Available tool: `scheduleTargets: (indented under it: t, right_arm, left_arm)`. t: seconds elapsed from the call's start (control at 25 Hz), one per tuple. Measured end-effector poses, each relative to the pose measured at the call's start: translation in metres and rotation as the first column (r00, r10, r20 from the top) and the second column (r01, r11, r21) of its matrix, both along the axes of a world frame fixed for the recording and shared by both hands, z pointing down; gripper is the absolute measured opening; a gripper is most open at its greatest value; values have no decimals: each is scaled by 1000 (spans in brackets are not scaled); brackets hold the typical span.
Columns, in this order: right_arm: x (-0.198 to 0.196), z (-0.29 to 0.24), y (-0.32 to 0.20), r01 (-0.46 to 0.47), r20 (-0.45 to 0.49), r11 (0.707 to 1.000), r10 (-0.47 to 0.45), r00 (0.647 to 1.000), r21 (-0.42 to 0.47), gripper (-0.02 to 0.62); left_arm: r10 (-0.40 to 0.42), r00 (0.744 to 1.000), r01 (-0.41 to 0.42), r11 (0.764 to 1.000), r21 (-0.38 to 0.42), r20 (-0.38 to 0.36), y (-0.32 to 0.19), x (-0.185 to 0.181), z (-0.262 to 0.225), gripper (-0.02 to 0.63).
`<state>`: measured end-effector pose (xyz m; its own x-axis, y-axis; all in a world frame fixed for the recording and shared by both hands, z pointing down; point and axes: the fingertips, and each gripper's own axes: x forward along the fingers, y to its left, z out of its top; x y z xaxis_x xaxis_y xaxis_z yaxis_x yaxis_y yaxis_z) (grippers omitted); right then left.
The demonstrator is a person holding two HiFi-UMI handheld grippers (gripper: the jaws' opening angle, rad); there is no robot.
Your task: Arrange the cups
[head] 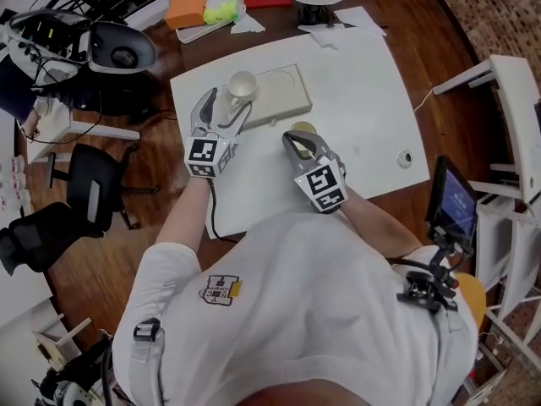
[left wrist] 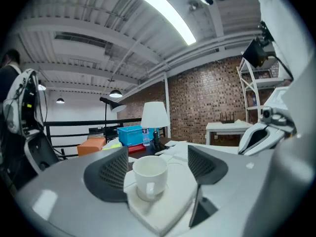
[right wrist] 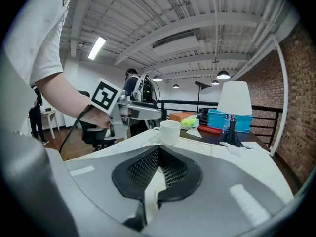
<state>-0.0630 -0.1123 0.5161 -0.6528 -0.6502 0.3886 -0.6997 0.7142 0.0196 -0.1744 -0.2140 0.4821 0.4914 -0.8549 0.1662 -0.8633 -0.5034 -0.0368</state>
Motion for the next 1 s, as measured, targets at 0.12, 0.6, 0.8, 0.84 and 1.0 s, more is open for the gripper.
scheduleTargets:
  t: [0.12, 0.6, 0.8, 0.84, 1.0]
  right_arm:
    - [16, -1, 6, 9, 2, 1000, -9, 1000, 3, 0]
    - [90, 46, 36, 58, -82, 997, -62, 995, -54, 0]
    - [104, 58, 39, 69, -95, 994, -77, 992, -89, 0]
    - [104, 58, 39, 73, -94, 993, -81, 992, -93, 0]
    - [103, 58, 41, 86, -87, 991, -95, 992, -97, 0]
  left_arm:
    - [-37, 995, 31, 997, -64, -95, 45, 11, 2, 353]
    - [-99, 995, 102, 906, -411, 30, 179, 71, 139, 50]
    - [-76, 992, 114, 878, -465, 102, 200, 85, 158, 0]
    - [-76, 992, 117, 875, -470, 105, 202, 86, 159, 0]
    - [-83, 990, 126, 870, -477, 111, 204, 89, 158, 0]
